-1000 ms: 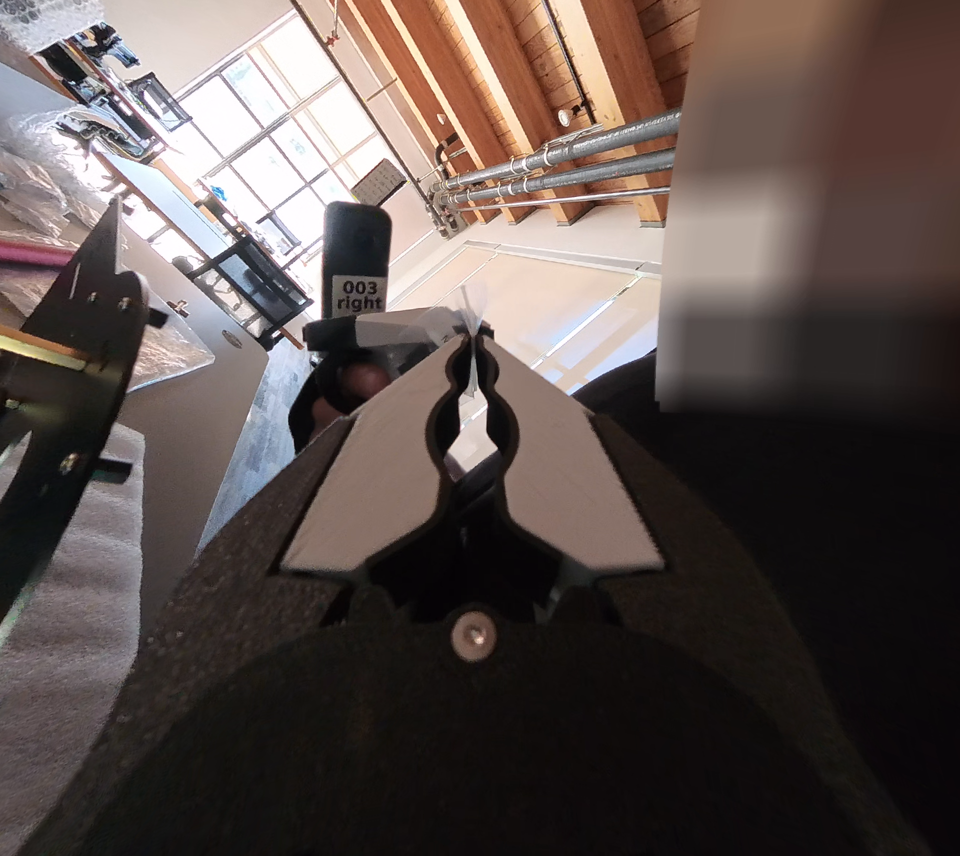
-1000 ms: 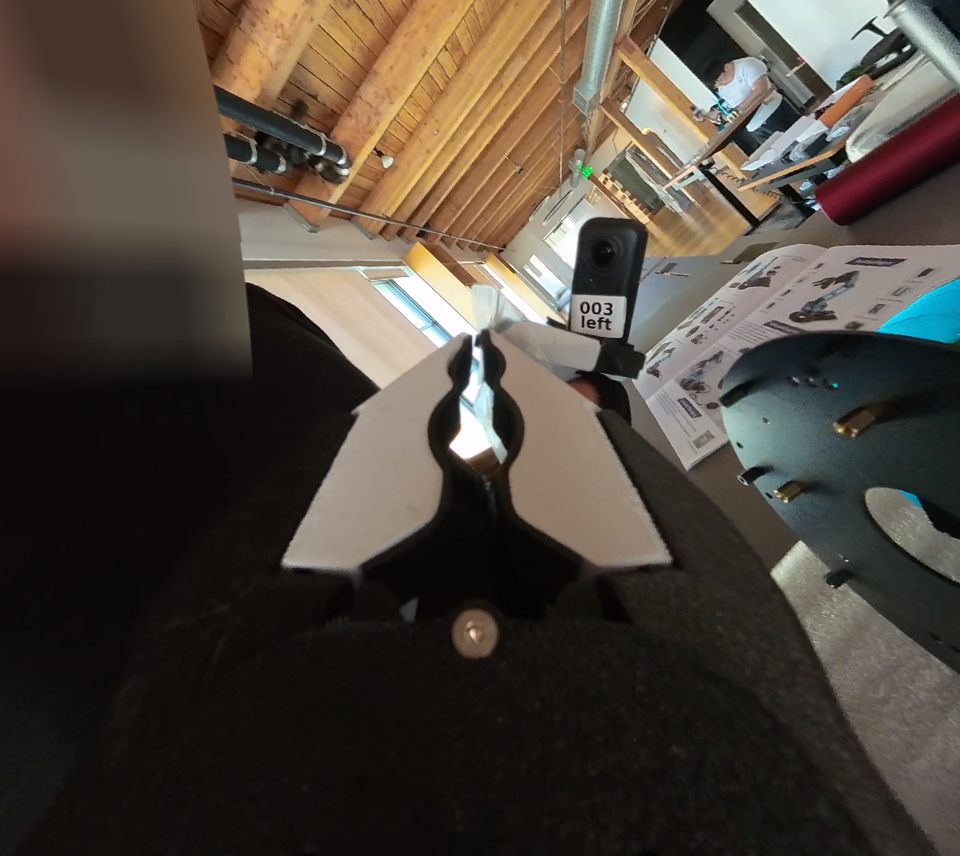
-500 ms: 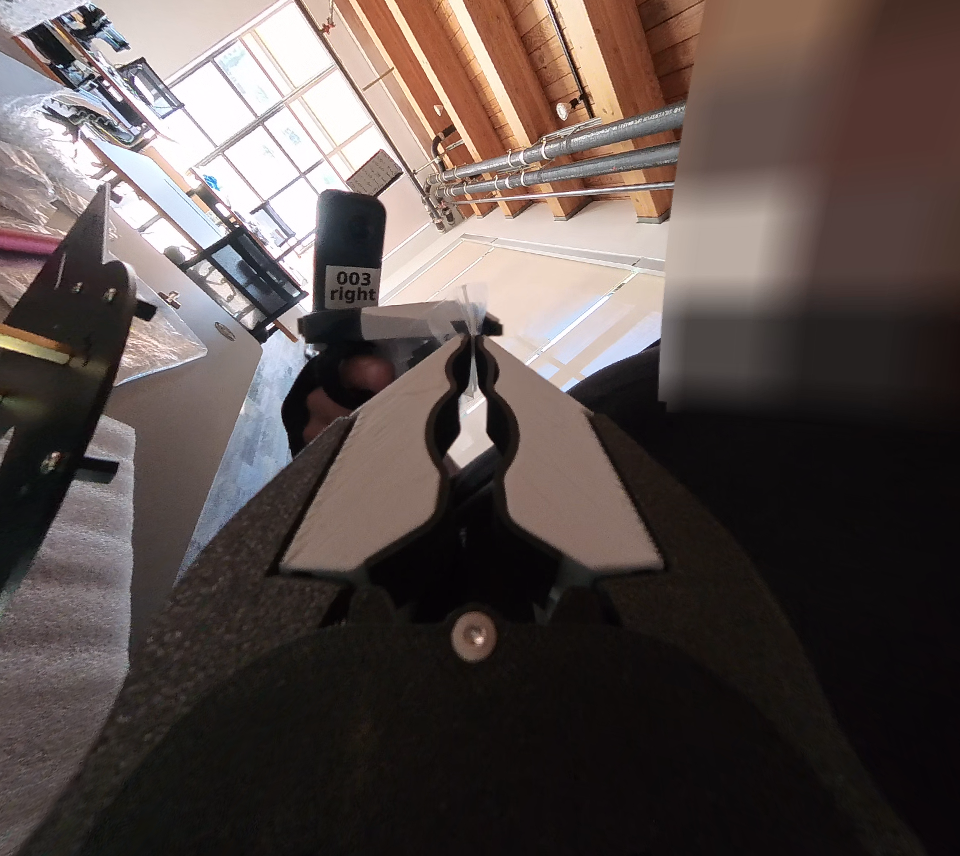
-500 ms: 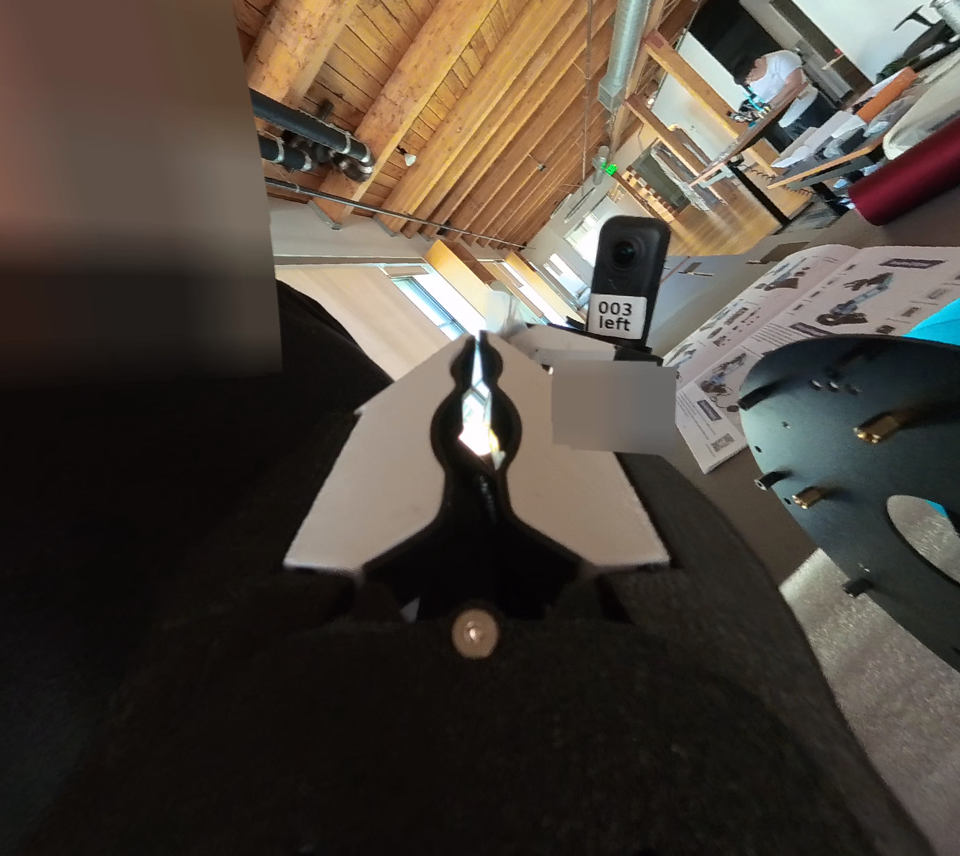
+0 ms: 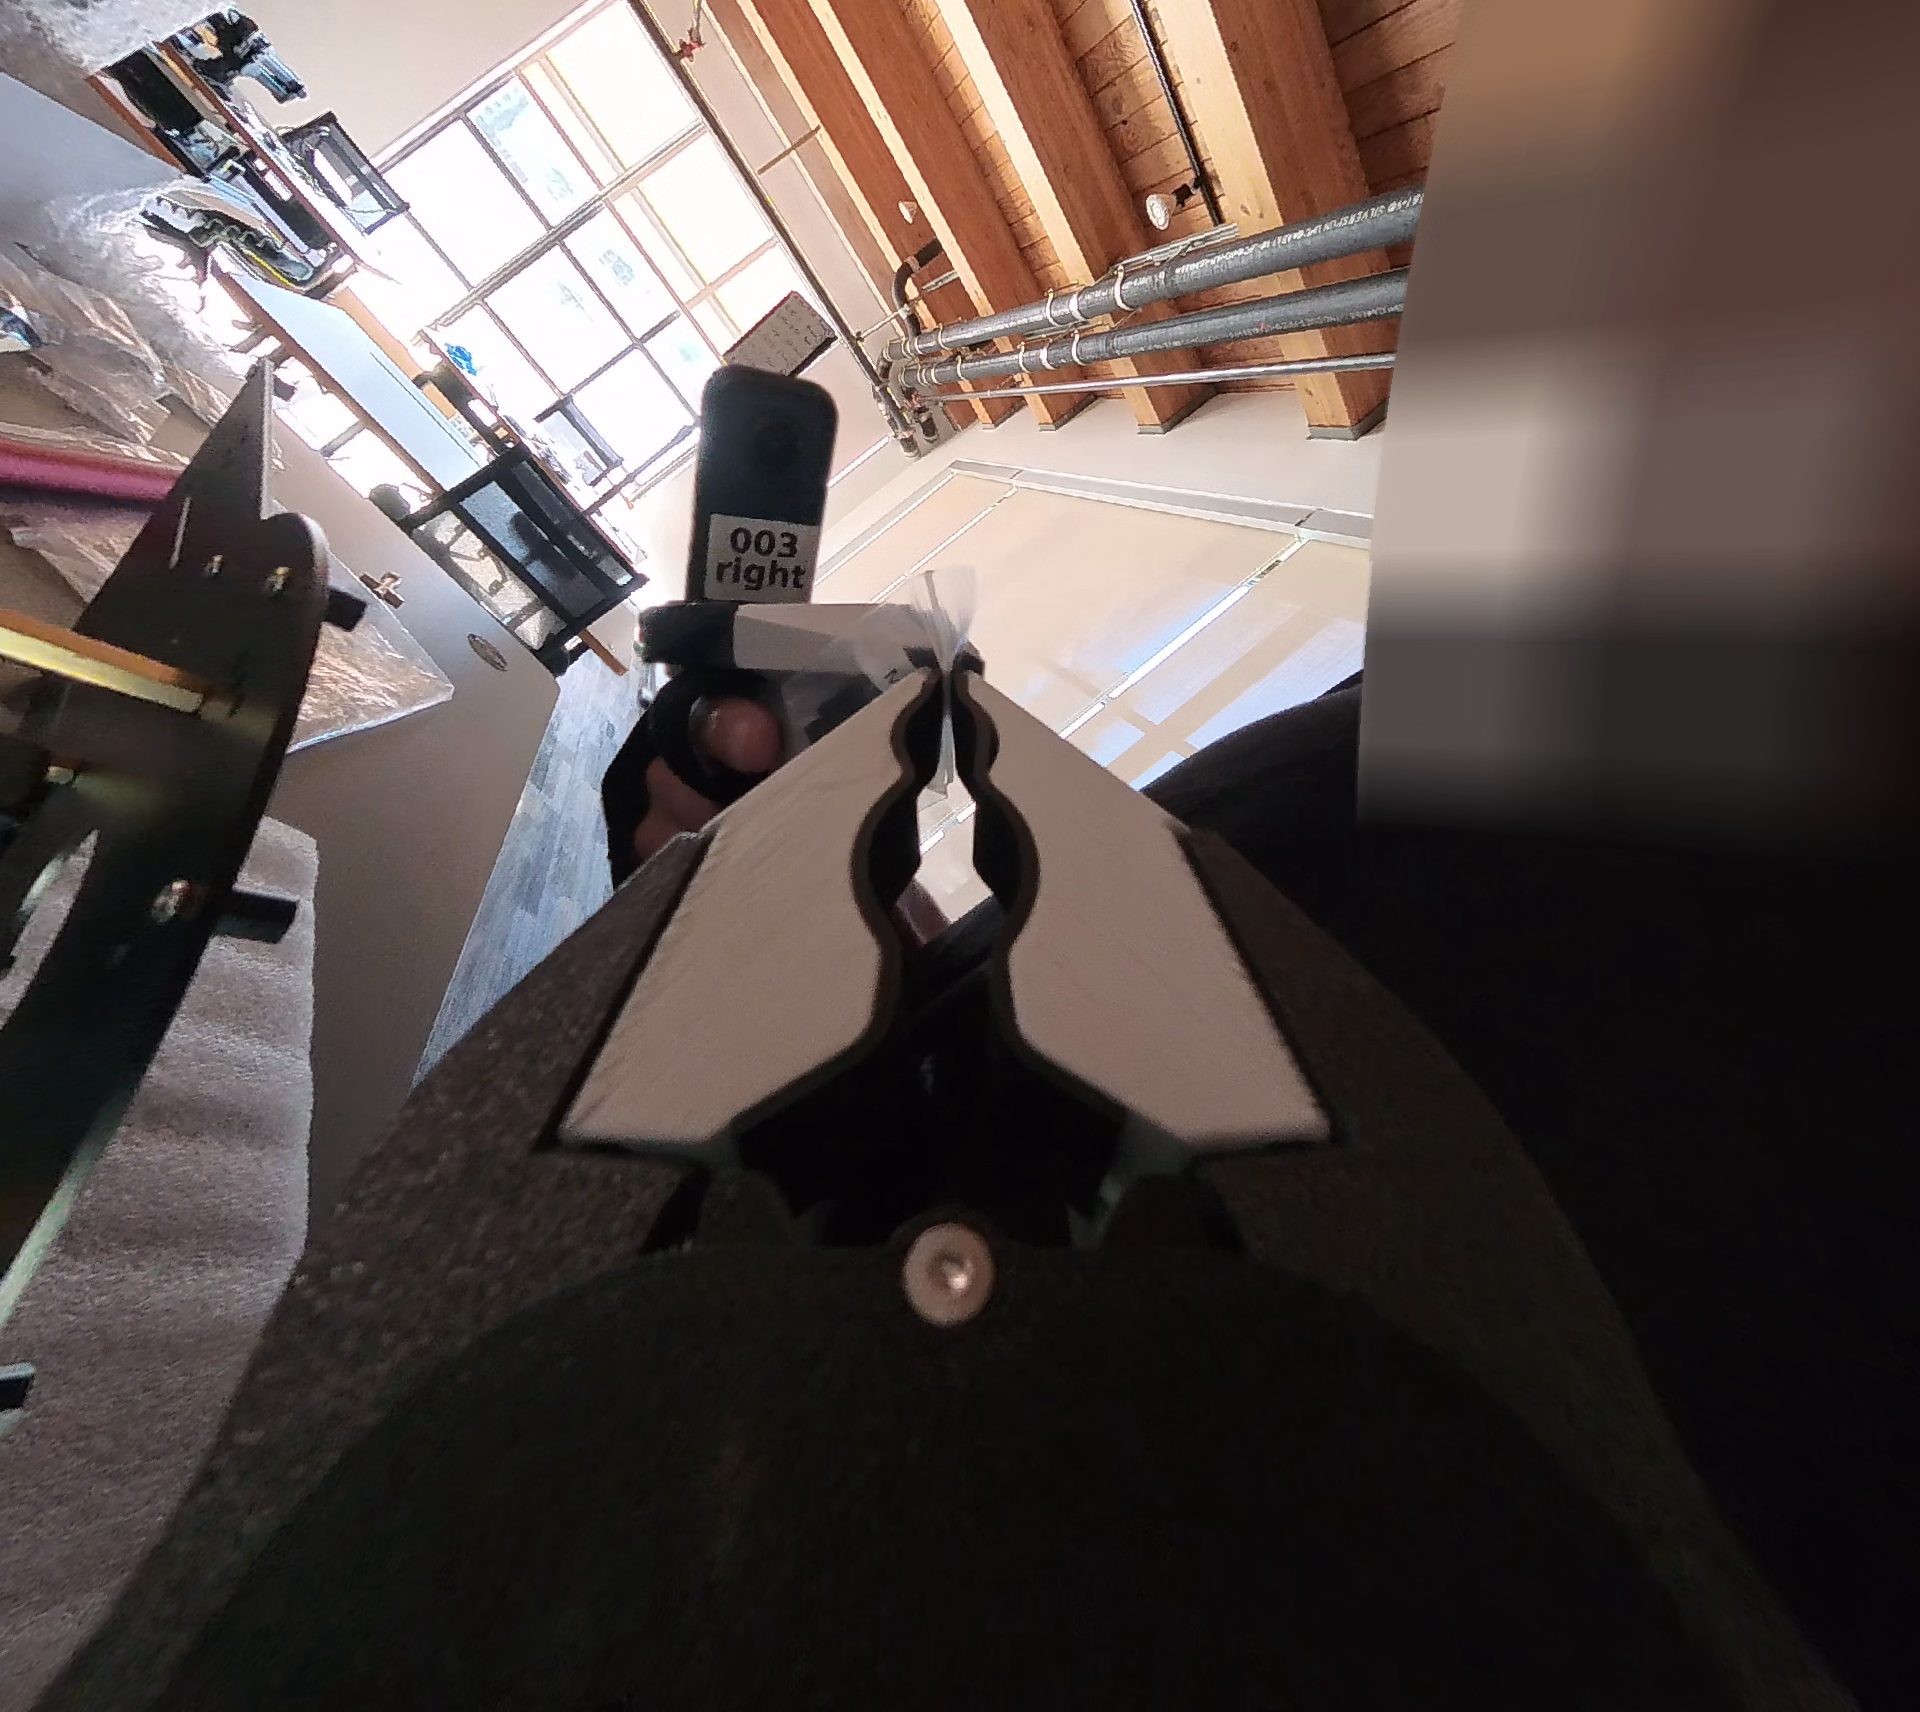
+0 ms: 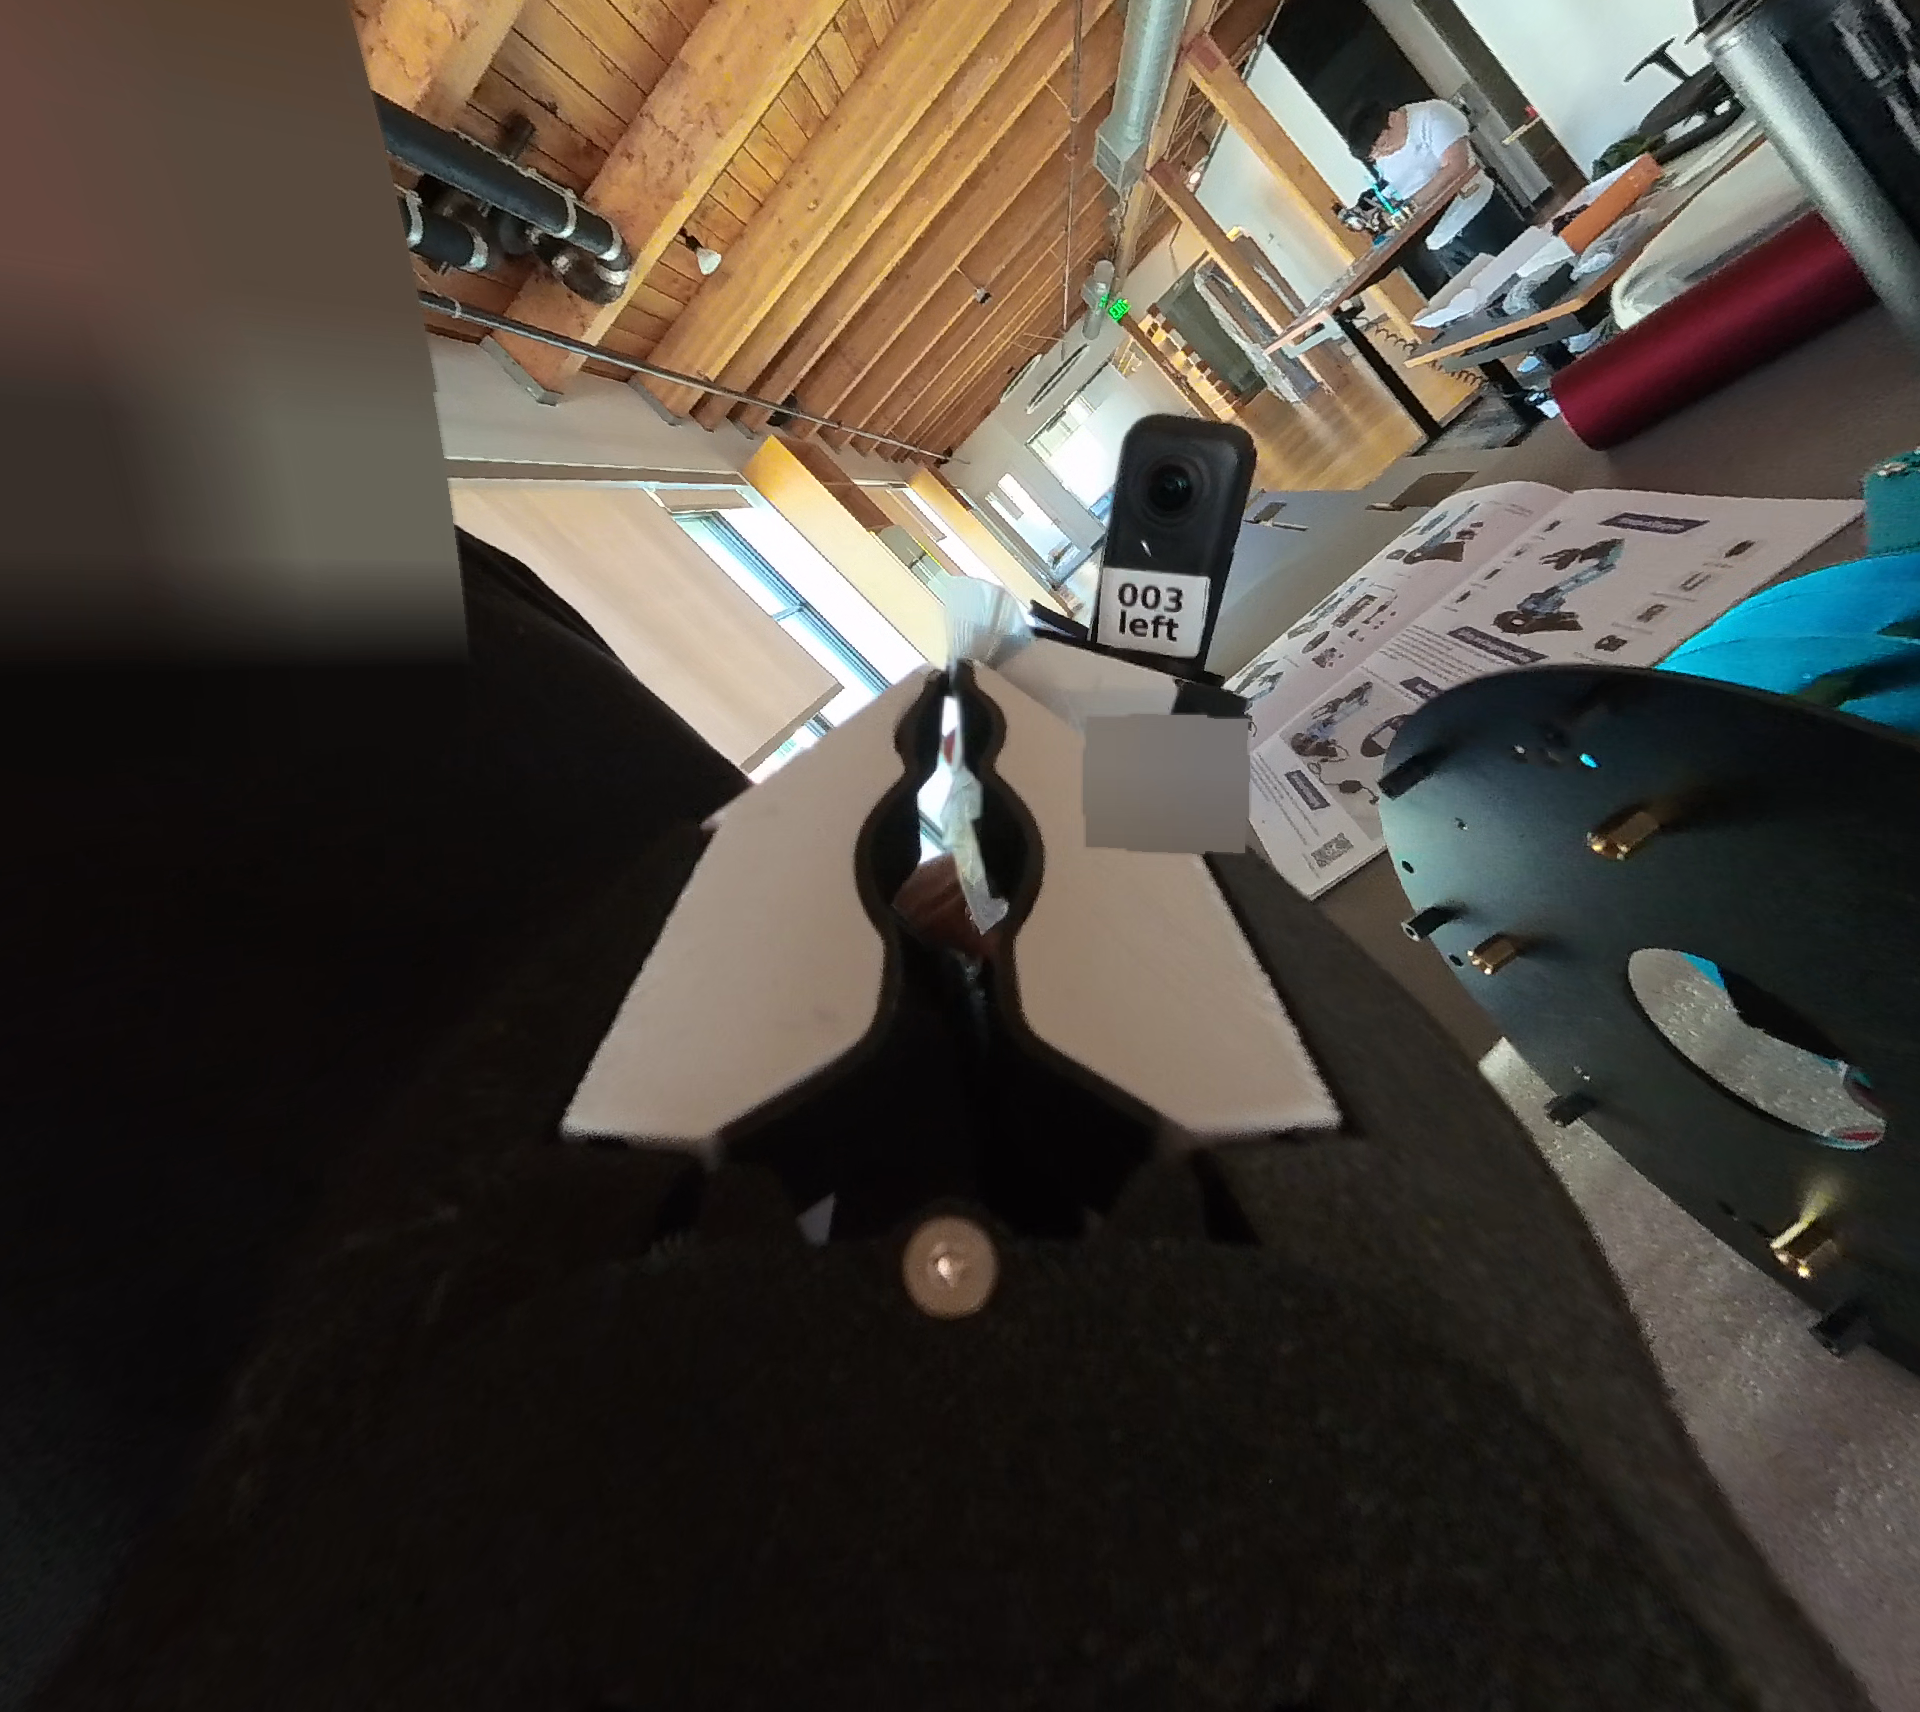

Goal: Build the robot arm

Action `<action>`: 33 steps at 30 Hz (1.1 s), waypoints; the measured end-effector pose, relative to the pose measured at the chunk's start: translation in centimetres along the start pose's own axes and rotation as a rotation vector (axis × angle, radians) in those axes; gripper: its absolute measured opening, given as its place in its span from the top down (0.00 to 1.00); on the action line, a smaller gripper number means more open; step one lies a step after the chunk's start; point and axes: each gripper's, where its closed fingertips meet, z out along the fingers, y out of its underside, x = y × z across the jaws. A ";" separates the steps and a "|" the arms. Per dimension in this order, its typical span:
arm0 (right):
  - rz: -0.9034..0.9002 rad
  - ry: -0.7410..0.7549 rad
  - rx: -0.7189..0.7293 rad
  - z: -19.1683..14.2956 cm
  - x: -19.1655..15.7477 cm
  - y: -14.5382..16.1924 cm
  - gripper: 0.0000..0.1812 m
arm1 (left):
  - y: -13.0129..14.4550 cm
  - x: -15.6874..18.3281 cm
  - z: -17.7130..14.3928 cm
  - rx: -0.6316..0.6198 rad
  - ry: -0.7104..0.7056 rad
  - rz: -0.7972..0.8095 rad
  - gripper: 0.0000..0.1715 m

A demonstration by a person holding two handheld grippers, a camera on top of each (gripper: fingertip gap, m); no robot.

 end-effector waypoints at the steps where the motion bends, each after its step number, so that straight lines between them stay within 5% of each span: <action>1: 0.000 -0.003 0.001 0.0 -0.1 0.0 0.98 | 0.0 0.0 0.0 0.002 -0.003 0.001 1.00; 14: -0.056 0.066 -0.038 -0.1 0.8 0.1 1.00 | 0.0 -0.3 -0.2 -0.015 -0.038 0.033 1.00; 21: 0.037 -0.067 0.008 0.0 -0.6 0.1 1.00 | 0.2 -0.8 -0.1 -0.012 -0.049 0.024 1.00; 33: -0.068 0.087 -0.037 -0.2 1.0 0.3 0.97 | 0.0 -0.6 -0.3 0.000 -0.066 0.059 1.00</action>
